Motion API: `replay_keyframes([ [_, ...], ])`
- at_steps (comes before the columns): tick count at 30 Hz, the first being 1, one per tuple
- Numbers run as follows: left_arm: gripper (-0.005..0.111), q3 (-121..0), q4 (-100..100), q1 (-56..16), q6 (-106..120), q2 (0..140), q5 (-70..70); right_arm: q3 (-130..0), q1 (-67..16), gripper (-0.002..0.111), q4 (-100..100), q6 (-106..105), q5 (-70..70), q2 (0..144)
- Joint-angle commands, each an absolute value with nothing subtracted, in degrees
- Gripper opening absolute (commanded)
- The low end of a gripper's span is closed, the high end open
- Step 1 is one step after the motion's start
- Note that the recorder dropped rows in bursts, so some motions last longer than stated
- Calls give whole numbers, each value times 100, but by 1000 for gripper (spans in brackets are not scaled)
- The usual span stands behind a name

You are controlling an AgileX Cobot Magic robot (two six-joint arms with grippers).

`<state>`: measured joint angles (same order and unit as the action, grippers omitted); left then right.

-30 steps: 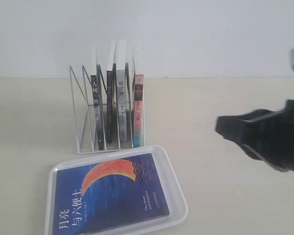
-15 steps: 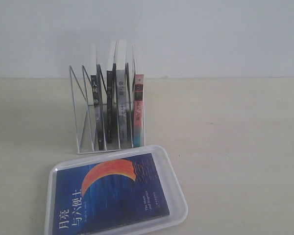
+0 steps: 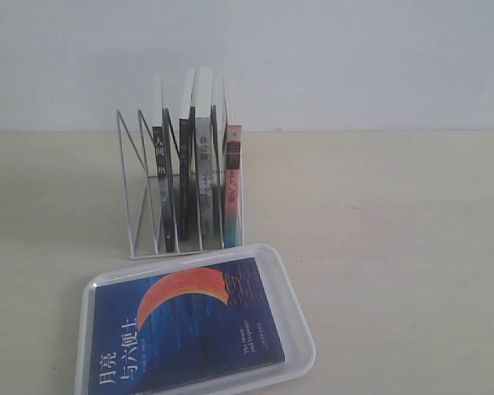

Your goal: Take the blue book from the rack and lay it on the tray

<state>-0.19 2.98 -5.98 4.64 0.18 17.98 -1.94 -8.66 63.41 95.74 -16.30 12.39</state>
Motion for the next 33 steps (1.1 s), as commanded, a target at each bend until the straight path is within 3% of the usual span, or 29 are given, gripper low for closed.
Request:
replay_keyframes([
  [1, 5, 0, 294, -578, 424, 0, 1802, -187, -854, 0, 6328, 9590, -1756, 1216],
  [8, 5, 0, 294, -578, 424, 0, 1802, -160, -854, 0, 6038, 8826, -1659, 1040],
  [15, 5, 0, 294, -578, 424, 0, 1802, 0, -854, 0, 1121, 4850, -248, 836],
  [18, 5, 0, 294, -578, 424, 0, 1802, 0, -854, 0, 82, 2975, 385, 751],
  [22, 5, 0, 294, -578, 424, 0, 1802, 0, -854, 0, 0, 1838, 951, 547],
  [33, 5, 0, 294, -578, 424, 0, 1802, 0, -854, 0, 43, 1674, 1949, 245],
])
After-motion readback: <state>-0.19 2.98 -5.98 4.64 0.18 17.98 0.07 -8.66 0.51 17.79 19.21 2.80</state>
